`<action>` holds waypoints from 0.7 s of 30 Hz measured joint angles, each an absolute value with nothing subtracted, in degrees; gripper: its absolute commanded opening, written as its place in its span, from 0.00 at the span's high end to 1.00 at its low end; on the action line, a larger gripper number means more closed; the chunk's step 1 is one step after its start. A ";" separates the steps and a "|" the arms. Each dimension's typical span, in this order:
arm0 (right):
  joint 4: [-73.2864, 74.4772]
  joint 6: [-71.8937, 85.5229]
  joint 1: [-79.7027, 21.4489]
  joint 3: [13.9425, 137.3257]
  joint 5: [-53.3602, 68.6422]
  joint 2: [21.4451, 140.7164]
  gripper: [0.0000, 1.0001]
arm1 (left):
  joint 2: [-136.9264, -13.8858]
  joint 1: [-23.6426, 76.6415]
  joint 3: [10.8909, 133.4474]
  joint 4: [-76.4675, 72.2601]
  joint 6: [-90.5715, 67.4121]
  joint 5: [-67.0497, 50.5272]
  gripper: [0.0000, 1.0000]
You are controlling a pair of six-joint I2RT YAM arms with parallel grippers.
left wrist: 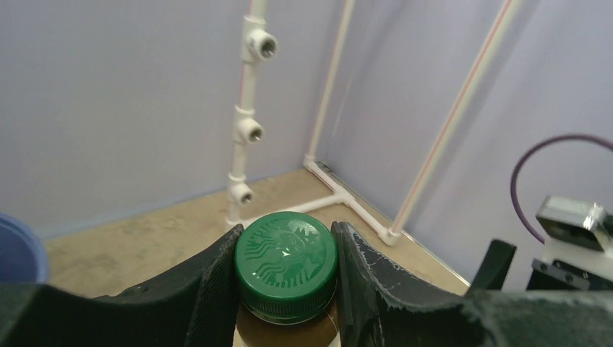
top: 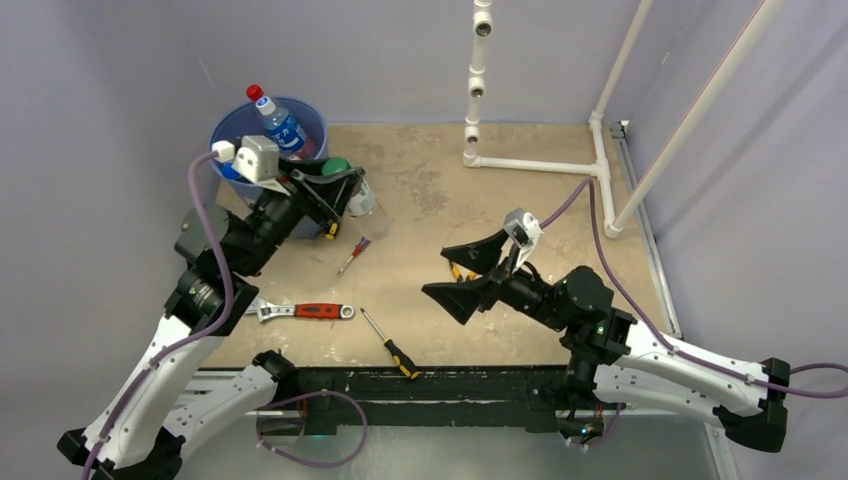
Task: Put the plastic bottles in the bin
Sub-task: Place the plastic bottle in the trash bin.
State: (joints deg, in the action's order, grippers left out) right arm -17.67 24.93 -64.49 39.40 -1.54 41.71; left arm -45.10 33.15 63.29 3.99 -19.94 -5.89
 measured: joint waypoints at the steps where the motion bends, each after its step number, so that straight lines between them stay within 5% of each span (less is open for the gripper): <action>1: -17.69 25.39 -64.49 38.50 -1.76 40.97 0.01 | -44.93 33.15 64.40 4.62 -18.65 -4.32 1.00; 21: -13.47 26.96 -64.49 31.03 -8.69 39.72 0.01 | -49.47 33.15 78.67 6.63 2.94 33.80 1.00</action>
State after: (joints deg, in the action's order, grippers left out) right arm -13.47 26.96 -64.49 31.03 -8.69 39.72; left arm -49.47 33.15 78.67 6.63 2.94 33.80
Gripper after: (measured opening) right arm 0.987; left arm 0.433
